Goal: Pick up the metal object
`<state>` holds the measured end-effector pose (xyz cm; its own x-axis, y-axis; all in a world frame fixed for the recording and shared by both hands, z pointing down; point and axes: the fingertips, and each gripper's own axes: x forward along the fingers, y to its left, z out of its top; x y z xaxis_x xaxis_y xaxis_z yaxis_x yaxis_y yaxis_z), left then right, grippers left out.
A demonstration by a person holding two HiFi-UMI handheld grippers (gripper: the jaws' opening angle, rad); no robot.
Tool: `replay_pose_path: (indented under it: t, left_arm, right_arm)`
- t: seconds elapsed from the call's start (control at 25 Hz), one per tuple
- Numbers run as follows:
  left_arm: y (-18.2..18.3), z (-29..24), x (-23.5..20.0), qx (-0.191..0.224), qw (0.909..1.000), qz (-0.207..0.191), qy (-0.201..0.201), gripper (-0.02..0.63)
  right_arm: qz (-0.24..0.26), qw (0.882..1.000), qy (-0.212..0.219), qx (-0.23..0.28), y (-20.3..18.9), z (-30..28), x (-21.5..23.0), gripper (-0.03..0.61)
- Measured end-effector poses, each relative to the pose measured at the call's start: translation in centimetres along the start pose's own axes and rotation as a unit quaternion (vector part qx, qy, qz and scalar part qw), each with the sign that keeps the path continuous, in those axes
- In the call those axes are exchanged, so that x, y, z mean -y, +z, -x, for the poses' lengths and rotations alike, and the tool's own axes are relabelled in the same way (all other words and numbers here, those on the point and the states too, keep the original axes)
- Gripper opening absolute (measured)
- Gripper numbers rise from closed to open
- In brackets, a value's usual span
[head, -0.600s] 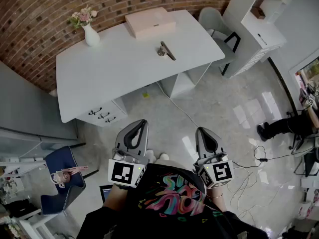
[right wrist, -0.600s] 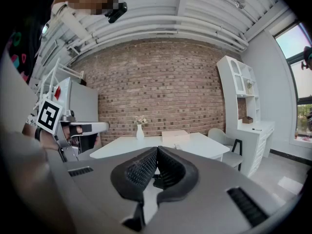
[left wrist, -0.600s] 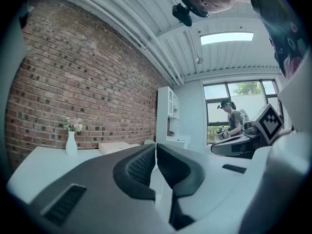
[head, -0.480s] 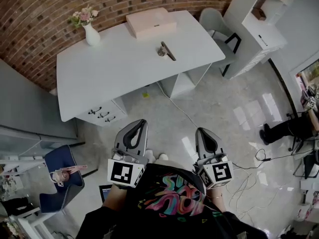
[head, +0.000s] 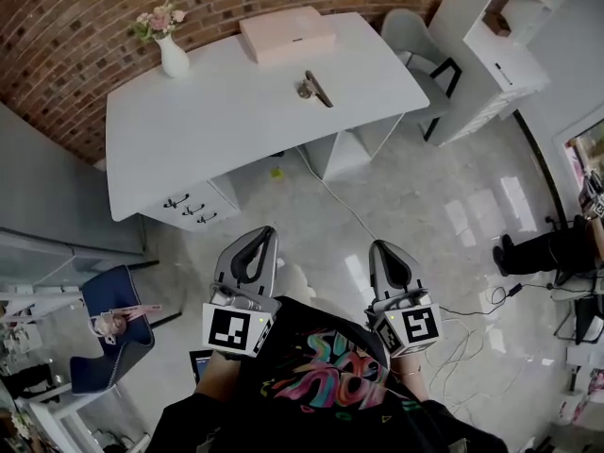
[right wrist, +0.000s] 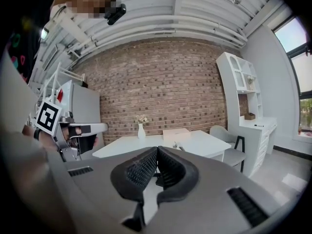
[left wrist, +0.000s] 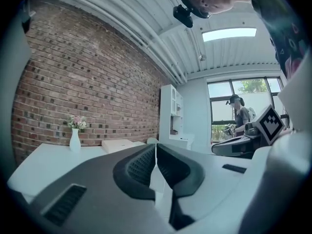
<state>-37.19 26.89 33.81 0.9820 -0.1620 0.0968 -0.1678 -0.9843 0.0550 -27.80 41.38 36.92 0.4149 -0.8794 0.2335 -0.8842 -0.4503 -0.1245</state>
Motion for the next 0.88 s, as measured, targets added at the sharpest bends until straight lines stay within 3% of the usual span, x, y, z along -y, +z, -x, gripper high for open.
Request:
replay_pose_path:
  t: [0.4, 0.72, 0.88]
  left_arm:
    - [-1.0, -8.2, -5.5, -0.007, 0.9999, 0.003, 0.011, 0.029]
    - [2.2, -20.2, -14.8, 0.005, 0.9998, 0.001, 0.017, 0.030]
    - [4.4, -26.0, -18.3, 0.035, 0.9989, 0.026, 0.016, 0.029]
  right_arm:
    - [-0.005, 0.999, 0.002, -0.035, -0.4, -9.2, 4.0, 0.018]
    - [0.028, 0.999, 0.022, -0.032, 5.1, -23.4, 8.1, 0.018]
    - [0.024, 0.999, 0.014, -0.036, 7.5, -29.4, 10.2, 0.018]
